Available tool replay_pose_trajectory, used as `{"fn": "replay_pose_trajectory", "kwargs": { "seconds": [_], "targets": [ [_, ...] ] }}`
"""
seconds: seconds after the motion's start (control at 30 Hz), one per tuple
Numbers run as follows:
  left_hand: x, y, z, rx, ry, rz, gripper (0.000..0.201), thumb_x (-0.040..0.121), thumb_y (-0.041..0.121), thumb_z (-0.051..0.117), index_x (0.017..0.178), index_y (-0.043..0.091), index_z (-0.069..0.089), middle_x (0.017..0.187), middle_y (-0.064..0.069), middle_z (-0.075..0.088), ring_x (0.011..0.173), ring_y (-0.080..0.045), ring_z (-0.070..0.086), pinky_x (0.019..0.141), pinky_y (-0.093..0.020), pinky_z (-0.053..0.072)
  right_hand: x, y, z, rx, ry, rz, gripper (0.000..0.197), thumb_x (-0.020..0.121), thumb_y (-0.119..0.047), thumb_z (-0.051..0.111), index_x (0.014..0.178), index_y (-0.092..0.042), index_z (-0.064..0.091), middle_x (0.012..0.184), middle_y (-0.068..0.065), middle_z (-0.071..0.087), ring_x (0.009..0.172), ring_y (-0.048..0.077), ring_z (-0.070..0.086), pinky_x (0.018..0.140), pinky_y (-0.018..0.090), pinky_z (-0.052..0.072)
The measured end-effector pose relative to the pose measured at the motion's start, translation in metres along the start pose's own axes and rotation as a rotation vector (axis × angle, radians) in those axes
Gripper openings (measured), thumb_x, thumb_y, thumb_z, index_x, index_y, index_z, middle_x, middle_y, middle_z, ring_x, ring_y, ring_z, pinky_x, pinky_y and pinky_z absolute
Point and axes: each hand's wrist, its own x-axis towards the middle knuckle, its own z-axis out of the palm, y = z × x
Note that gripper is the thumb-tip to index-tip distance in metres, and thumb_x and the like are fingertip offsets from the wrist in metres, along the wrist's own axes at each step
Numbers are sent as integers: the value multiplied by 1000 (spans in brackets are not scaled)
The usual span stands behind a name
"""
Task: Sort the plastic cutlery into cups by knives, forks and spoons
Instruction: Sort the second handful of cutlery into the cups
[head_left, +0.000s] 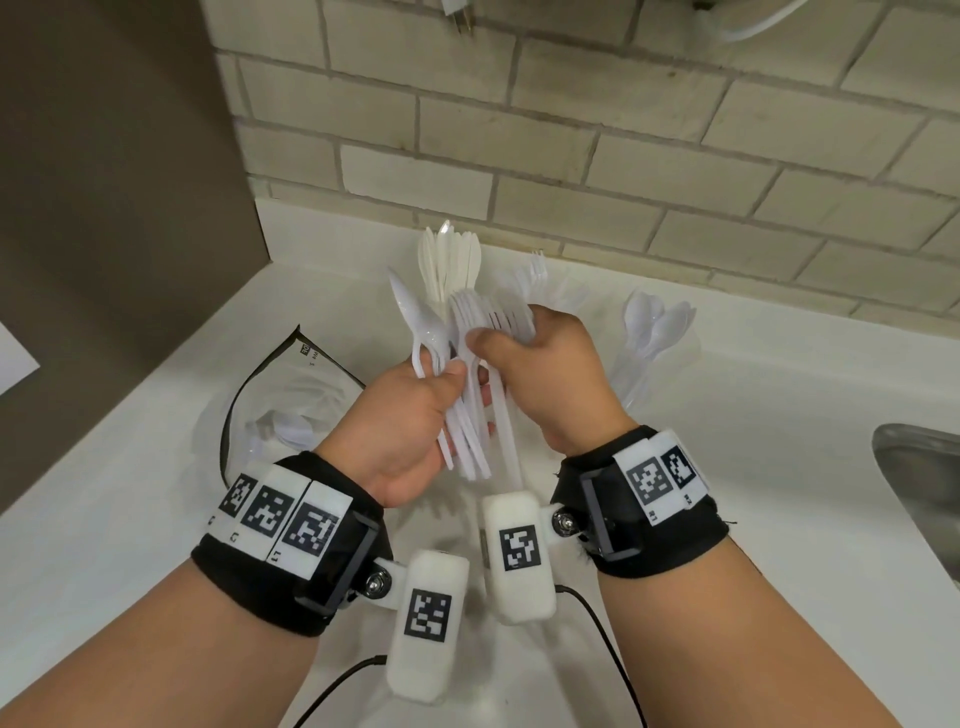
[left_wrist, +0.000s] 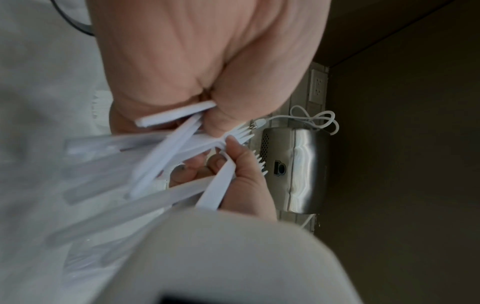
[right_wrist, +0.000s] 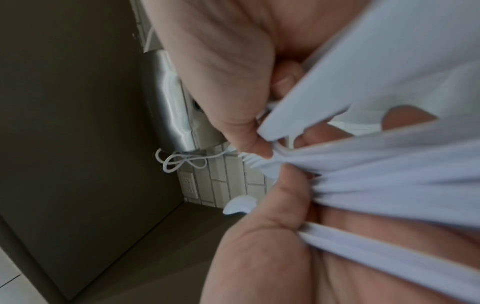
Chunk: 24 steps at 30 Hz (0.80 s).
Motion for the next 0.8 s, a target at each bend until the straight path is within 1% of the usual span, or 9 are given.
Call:
{"fn": "replay_pose_trajectory", "kwargs": {
  "seconds": [0.13, 0.23, 0.27, 0.33, 0.4, 0.47, 0.57, 0.67, 0.8],
  "targets": [
    [2, 2, -2, 33, 49, -13, 28, 101, 11, 40, 117, 4, 61, 97, -11, 73, 83, -22, 72, 70, -34, 61, -1, 2, -3, 192, 0, 81, 20, 88, -16, 59, 95, 2, 62, 89, 21, 71, 81, 35, 70, 74, 53, 58],
    [2, 0, -3, 36, 89, -33, 25, 101, 11, 41, 113, 7, 63, 98, -11, 69, 82, -23, 68, 59, -31, 59, 0, 5, -7, 366, 23, 131, 14, 93, -12, 53, 98, -2, 61, 81, 13, 72, 72, 24, 72, 60, 36, 59],
    [2, 0, -4, 41, 95, -38, 24, 101, 12, 42, 109, 9, 64, 96, -9, 68, 82, -22, 67, 59, -30, 57, 1, 6, -9, 416, 28, 145, 17, 94, -12, 51, 100, -1, 62, 83, 15, 72, 73, 26, 72, 60, 36, 59],
    [1, -1, -5, 40, 88, -46, 22, 100, 11, 43, 99, 8, 65, 89, -6, 69, 78, -19, 68, 61, -31, 57, 4, 11, -12, 520, 13, 171, 26, 93, -14, 50, 108, 5, 61, 92, 26, 70, 80, 36, 71, 72, 50, 59],
    [0, -1, -5, 32, 73, -53, 22, 100, 9, 43, 96, 8, 64, 83, -4, 70, 67, -16, 71, 58, -29, 59, 7, 17, -16, 610, 22, 215, 30, 94, -12, 49, 113, 10, 56, 91, 22, 70, 75, 35, 71, 71, 50, 60],
    [0, -2, -6, 21, 83, -62, 21, 100, 8, 42, 103, 7, 63, 86, -6, 66, 68, -18, 71, 61, -31, 61, 10, 24, -18, 683, 43, 261, 30, 96, -7, 47, 117, 14, 50, 86, 19, 69, 68, 31, 71, 60, 41, 60],
    [2, -6, -11, -14, 82, -68, 24, 100, 6, 40, 114, 5, 60, 96, -12, 59, 78, -25, 72, 73, -39, 60, 20, 32, -25, 737, 112, 310, 30, 96, -5, 47, 124, 5, 44, 81, 18, 62, 58, 30, 67, 58, 40, 57],
    [3, -6, -18, -27, 88, -71, 24, 100, 6, 40, 111, 7, 62, 99, -12, 60, 77, -23, 73, 72, -38, 60, 46, 26, -44, 648, 232, 251, 28, 93, -3, 53, 119, -10, 44, 87, 14, 56, 47, 18, 58, 53, 32, 53],
    [6, -3, -22, -27, 101, -66, 24, 100, 7, 40, 107, 10, 64, 96, -10, 61, 77, -22, 72, 69, -35, 61, 94, 3, -65, 473, 333, 0, 34, 91, -2, 55, 118, -17, 41, 95, 15, 59, 53, 15, 49, 52, 27, 46]
  ]
}}
